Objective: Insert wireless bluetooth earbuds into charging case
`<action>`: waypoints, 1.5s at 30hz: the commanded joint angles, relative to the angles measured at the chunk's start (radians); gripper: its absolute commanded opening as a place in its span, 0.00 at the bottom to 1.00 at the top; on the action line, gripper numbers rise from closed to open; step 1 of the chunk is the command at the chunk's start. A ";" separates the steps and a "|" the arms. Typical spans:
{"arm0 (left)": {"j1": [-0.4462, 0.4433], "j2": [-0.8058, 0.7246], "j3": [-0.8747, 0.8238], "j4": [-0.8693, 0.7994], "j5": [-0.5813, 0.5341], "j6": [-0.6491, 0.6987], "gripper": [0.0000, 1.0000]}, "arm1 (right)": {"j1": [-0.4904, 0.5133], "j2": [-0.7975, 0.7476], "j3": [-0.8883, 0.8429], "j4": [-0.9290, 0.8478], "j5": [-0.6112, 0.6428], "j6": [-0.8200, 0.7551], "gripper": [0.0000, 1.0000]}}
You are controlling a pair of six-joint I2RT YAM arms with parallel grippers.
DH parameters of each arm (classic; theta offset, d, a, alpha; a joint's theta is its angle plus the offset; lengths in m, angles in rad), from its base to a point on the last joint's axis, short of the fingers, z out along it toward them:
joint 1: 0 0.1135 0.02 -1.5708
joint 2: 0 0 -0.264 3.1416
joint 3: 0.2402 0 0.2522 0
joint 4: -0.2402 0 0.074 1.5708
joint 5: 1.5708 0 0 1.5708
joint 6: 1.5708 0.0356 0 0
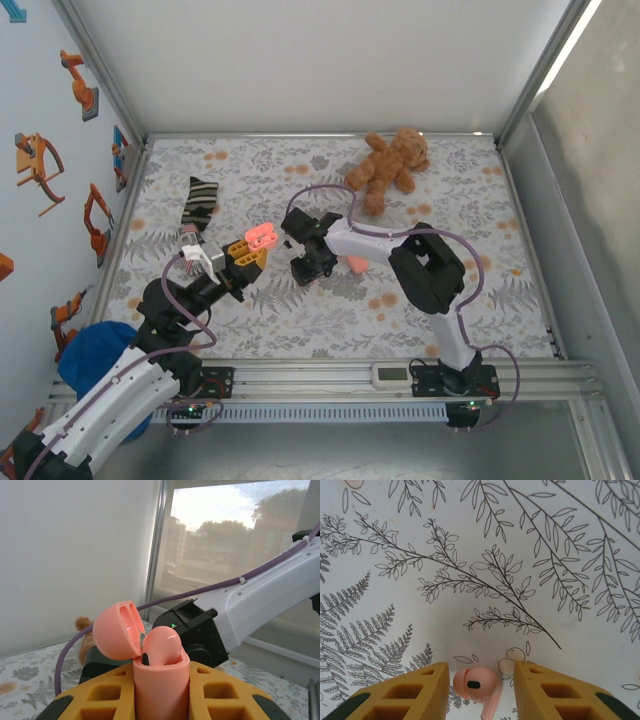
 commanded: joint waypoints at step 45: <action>-0.005 0.007 -0.009 0.043 0.001 -0.009 0.00 | 0.007 -0.333 -0.136 0.002 0.168 -0.018 0.30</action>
